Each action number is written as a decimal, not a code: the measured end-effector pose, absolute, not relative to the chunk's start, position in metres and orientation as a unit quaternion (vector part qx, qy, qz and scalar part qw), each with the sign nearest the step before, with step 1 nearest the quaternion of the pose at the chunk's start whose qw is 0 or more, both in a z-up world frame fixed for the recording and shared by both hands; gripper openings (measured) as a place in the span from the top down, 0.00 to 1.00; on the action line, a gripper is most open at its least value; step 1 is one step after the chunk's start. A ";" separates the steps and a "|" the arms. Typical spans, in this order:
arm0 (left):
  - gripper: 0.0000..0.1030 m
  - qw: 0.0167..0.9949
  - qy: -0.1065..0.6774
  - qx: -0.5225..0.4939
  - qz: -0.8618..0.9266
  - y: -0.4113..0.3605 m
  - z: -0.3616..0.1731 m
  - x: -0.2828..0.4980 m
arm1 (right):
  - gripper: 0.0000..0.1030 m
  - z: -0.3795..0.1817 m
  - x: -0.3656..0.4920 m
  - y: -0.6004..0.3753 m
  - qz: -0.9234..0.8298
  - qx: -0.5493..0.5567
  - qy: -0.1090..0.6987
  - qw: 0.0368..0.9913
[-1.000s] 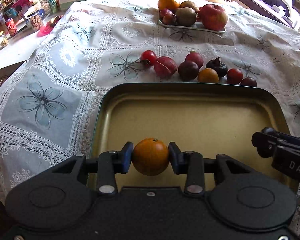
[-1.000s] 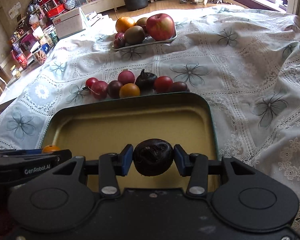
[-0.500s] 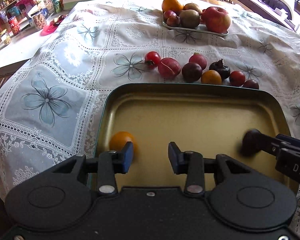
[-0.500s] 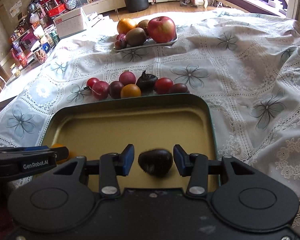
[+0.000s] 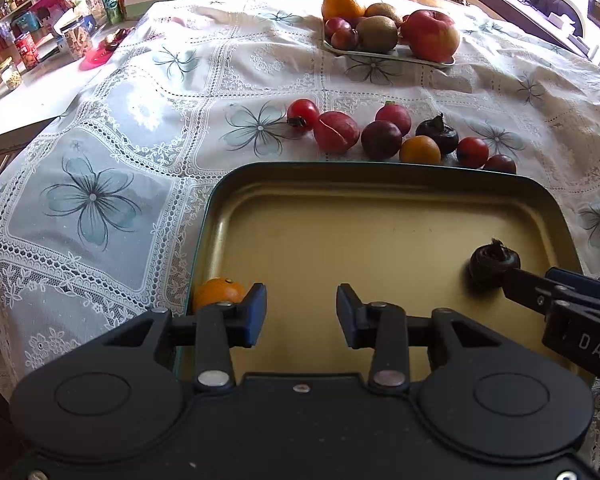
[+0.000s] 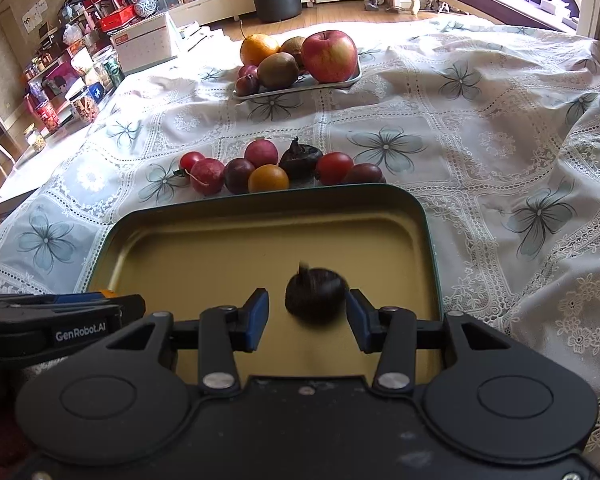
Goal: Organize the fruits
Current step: 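Withdraw both open grippers from the tray back toward the fruit row, then lower the left gripper around the red pomegranate while the right approaches a dark plum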
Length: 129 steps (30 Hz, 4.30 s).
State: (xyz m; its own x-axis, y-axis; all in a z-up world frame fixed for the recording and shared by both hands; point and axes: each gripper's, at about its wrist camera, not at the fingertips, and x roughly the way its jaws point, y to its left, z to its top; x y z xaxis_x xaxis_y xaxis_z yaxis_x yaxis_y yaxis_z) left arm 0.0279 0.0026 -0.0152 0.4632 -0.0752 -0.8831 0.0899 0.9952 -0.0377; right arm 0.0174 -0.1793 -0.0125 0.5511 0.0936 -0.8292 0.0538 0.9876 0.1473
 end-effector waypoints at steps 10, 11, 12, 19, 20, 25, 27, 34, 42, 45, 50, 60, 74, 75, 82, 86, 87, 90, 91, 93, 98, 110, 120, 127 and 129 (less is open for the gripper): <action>0.54 0.854 0.517 0.008 -0.049 0.002 -0.015 0.027 | 0.54 -0.013 0.017 -0.177 0.016 0.079 0.475 0.877; 0.54 0.854 0.517 0.007 -0.050 0.002 -0.015 0.027 | 0.54 -0.013 0.016 -0.177 0.016 0.078 0.475 0.876; 0.54 0.854 0.518 0.007 -0.051 0.002 -0.015 0.028 | 0.54 -0.013 0.016 -0.177 0.017 0.078 0.476 0.876; 0.54 0.853 0.519 0.008 -0.051 0.002 -0.016 0.028 | 0.54 -0.014 0.016 -0.175 0.020 0.080 0.481 0.873; 0.54 0.853 0.520 0.008 -0.051 0.002 -0.016 0.029 | 0.54 -0.015 0.017 -0.175 0.020 0.080 0.481 0.873; 0.54 0.854 0.518 0.007 -0.052 0.004 -0.013 0.031 | 0.54 -0.014 0.018 -0.175 0.023 0.083 0.483 0.871; 0.54 0.856 0.514 0.006 -0.053 0.006 -0.010 0.034 | 0.54 -0.012 0.021 -0.177 0.028 0.089 0.486 0.869; 0.54 0.865 0.499 0.006 -0.046 0.016 0.005 0.056 | 0.54 0.013 0.036 -0.191 0.020 0.100 0.459 0.883; 0.54 0.876 0.481 0.011 -0.035 0.023 0.021 0.095 | 0.54 0.032 0.077 -0.223 -0.007 0.124 0.448 0.885; 0.54 0.875 0.482 0.014 -0.034 0.023 0.021 0.109 | 0.53 0.030 0.099 -0.236 -0.014 0.136 0.461 0.877; 0.54 0.867 0.496 0.012 -0.046 0.020 0.014 0.132 | 0.53 0.016 0.131 -0.251 -0.027 0.139 0.493 0.858; 0.54 0.855 0.511 0.000 -0.087 0.001 0.003 0.159 | 0.52 -0.016 0.150 -0.242 -0.023 0.136 0.533 0.835; 0.52 0.839 0.541 -0.038 -0.053 -0.022 -0.032 0.191 | 0.50 -0.031 0.158 -0.239 -0.032 0.128 0.545 0.828; 0.50 0.839 0.541 -0.040 -0.053 -0.022 -0.034 0.193 | 0.50 -0.031 0.158 -0.239 -0.032 0.128 0.545 0.828; 0.50 0.838 0.542 -0.043 -0.045 -0.029 -0.039 0.198 | 0.50 -0.034 0.158 -0.242 -0.032 0.130 0.548 0.826; 0.50 0.840 0.540 -0.025 -0.043 -0.039 -0.041 0.199 | 0.49 -0.035 0.160 -0.242 -0.029 0.129 0.550 0.824; 0.49 0.841 0.539 -0.022 -0.043 -0.041 -0.041 0.198 | 0.49 -0.035 0.161 -0.242 -0.030 0.128 0.551 0.824; 0.49 0.845 0.533 -0.011 -0.039 -0.046 -0.043 0.197 | 0.49 -0.038 0.163 -0.238 -0.027 0.122 0.555 0.822; 0.49 0.846 0.532 -0.007 -0.038 -0.047 -0.043 0.197 | 0.48 -0.039 0.163 -0.236 -0.027 0.119 0.557 0.822; 0.49 0.847 0.530 -0.002 -0.040 -0.048 -0.043 0.196 | 0.48 -0.041 0.164 -0.234 -0.027 0.114 0.559 0.821; 0.55 0.844 0.534 -0.024 -0.049 -0.036 -0.043 0.196 | 0.56 -0.050 0.167 -0.228 -0.030 0.106 0.559 0.822; 0.49 0.838 0.540 -0.043 -0.063 -0.025 -0.043 0.189 | 0.58 -0.029 0.158 -0.236 -0.029 0.128 0.525 0.841; 0.54 0.839 0.540 -0.044 -0.057 -0.031 -0.045 0.195 | 0.58 -0.035 0.156 -0.238 -0.027 0.141 0.533 0.834; 0.55 0.843 0.530 -0.066 -0.065 -0.023 -0.025 0.187 | 0.73 -0.023 0.150 -0.238 -0.023 0.150 0.516 0.843; 0.55 0.846 0.524 -0.067 -0.070 -0.023 -0.014 0.183 | 0.89 -0.014 0.149 -0.240 -0.015 0.159 0.512 0.844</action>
State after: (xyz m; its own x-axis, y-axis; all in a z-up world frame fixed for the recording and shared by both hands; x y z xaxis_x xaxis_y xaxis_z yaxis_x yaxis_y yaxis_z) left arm 0.1835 -0.0226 -0.0143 0.4403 -0.1889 -0.8778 0.0487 0.9812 -0.1867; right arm 0.1489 -0.2397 -0.0142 0.4761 0.1375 -0.8686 0.1870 0.9493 0.2528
